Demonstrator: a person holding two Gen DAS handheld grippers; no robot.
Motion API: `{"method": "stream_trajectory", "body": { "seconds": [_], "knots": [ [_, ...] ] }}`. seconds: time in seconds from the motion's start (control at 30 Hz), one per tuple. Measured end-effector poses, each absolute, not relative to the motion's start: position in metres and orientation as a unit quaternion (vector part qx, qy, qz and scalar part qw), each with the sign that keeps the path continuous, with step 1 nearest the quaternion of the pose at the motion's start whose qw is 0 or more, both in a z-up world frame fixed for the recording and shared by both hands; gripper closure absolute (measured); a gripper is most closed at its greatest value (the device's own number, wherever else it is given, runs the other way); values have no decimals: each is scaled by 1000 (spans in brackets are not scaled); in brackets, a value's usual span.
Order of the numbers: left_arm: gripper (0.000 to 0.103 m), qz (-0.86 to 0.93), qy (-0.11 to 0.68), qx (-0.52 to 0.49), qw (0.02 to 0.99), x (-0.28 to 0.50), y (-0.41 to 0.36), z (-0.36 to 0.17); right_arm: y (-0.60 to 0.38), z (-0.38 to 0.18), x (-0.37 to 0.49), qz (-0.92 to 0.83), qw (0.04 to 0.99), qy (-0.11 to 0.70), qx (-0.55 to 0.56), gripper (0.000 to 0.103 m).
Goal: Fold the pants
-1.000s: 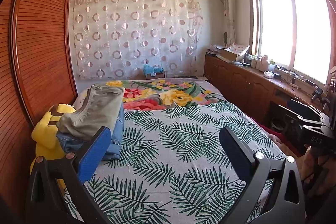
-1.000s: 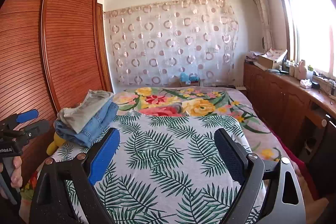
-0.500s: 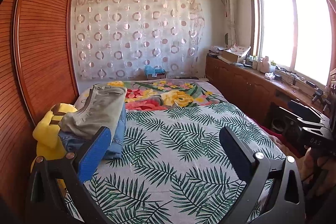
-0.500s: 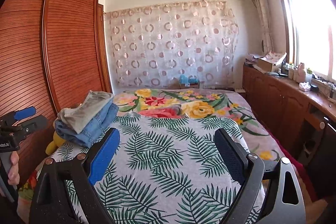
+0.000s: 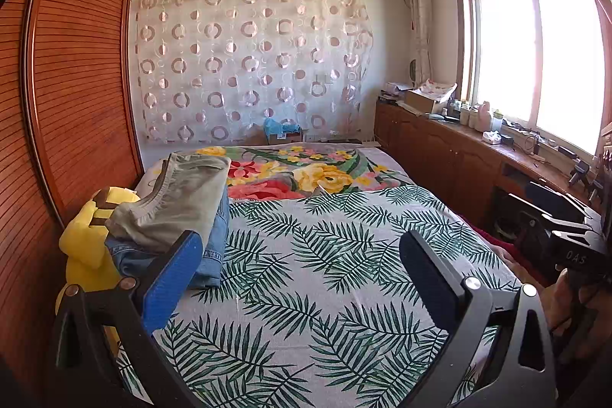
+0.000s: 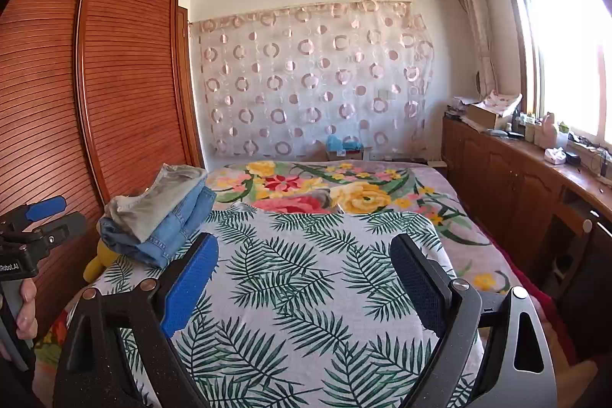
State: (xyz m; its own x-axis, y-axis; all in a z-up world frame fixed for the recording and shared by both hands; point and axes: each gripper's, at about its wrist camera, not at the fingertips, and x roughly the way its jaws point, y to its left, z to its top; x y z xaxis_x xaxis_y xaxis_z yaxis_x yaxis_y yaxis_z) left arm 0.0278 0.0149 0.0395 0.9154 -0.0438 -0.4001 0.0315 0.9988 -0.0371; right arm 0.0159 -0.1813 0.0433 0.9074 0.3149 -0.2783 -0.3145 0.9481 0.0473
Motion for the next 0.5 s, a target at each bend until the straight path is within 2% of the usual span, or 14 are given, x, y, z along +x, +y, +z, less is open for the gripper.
{"method": "stream_trajectory", "body": {
  "seconds": [0.5],
  "knots": [
    [0,-19,204,-14,979,27,15,40,-182,43,17,162,976,143,1,11]
  ]
}}
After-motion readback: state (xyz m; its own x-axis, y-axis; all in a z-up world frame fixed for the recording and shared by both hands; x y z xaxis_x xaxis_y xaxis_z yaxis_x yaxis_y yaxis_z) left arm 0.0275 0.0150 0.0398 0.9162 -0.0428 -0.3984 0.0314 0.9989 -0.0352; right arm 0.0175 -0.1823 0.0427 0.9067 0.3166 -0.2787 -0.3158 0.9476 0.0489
